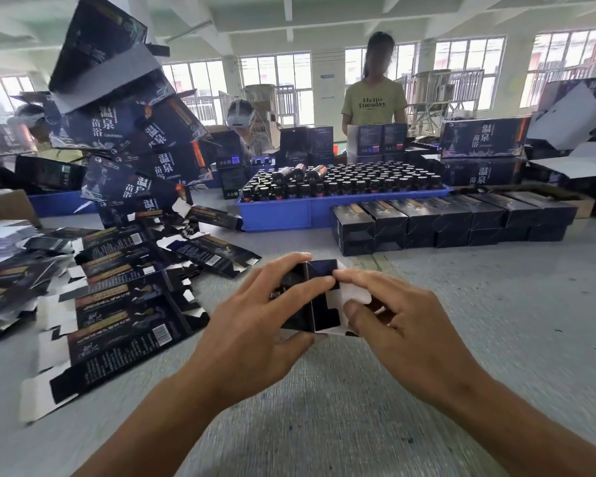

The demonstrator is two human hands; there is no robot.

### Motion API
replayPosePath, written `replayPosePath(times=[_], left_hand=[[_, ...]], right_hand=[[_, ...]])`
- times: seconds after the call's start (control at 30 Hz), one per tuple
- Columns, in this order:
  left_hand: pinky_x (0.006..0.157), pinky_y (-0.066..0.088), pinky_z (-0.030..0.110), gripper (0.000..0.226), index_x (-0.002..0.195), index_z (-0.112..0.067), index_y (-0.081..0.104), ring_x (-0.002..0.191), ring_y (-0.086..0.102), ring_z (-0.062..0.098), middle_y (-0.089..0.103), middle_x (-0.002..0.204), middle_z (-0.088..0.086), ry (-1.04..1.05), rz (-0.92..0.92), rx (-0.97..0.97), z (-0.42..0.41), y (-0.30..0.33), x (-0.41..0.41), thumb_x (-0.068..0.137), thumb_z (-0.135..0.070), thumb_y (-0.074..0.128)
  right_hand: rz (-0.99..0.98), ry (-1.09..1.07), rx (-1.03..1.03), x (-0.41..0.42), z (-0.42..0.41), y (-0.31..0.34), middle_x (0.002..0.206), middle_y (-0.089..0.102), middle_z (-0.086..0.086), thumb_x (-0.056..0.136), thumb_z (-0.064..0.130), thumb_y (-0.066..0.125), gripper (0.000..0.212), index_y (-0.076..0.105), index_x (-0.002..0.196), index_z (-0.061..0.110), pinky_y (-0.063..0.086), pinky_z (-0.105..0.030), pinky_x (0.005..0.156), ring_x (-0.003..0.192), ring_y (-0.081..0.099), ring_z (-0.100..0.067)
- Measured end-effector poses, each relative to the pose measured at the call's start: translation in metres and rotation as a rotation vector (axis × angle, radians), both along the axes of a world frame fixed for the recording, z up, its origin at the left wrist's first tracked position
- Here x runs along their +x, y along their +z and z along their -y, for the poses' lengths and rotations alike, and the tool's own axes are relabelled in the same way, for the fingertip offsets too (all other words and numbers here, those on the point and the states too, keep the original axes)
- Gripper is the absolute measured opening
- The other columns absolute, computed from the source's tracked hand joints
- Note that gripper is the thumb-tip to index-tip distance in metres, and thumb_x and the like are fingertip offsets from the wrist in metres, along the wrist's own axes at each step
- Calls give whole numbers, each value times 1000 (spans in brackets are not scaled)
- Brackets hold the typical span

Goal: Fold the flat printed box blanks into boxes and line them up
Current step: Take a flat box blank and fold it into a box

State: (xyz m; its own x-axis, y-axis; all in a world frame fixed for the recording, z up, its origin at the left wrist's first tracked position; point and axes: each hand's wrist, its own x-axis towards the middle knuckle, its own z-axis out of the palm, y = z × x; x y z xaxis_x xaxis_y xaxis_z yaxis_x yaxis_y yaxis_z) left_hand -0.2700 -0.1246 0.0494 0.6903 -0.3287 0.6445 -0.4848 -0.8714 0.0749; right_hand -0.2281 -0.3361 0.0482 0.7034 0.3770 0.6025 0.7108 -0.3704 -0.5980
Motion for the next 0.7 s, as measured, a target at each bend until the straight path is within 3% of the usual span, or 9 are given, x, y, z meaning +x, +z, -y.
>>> replayPosePath(times=[0.07,0.17,0.23,0.37,0.47,0.7], left_hand=[[97,50,42,65,143,-32,50,129,52,23,38,153,-2,-10,0,-37,-2,0,0,83,-36,74],[100,48,42,67,142,-28,53,133,49,22,39,153,-1,6,7,-82,-6,0,1,81,-31,80],[100,47,41,66,141,-26,55,134,48,22,40,152,1,12,9,-81,-7,0,1,80,-30,81],[98,45,35,61,139,-29,56,128,53,22,42,151,-2,-12,5,-71,-2,0,0,81,-41,71],[99,45,35,63,139,-33,53,129,51,20,40,152,-4,-32,-3,-74,0,-2,0,81,-39,76],[97,52,42,57,137,-34,52,128,53,23,38,153,-2,-42,15,-51,0,-3,1,83,-41,71]], right_hand=[[-33,46,4,-1,2,3,113,58,36,93,49,58,40,58,132,40,45,-2,83,107,56,13],[-96,110,-57,-3,4,5,110,50,46,73,78,56,70,44,137,52,44,3,79,109,54,18],[-82,104,-86,-3,3,4,110,50,43,76,71,63,65,42,135,55,43,4,80,108,54,19],[-16,11,22,-1,3,2,95,65,28,86,41,70,34,60,117,47,47,-3,78,94,63,9],[-3,-21,48,-1,3,2,88,68,21,85,37,73,27,64,110,40,51,-11,77,86,66,1],[1,-17,63,-1,1,-1,90,68,20,85,37,73,30,61,113,40,51,-9,74,87,66,1]])
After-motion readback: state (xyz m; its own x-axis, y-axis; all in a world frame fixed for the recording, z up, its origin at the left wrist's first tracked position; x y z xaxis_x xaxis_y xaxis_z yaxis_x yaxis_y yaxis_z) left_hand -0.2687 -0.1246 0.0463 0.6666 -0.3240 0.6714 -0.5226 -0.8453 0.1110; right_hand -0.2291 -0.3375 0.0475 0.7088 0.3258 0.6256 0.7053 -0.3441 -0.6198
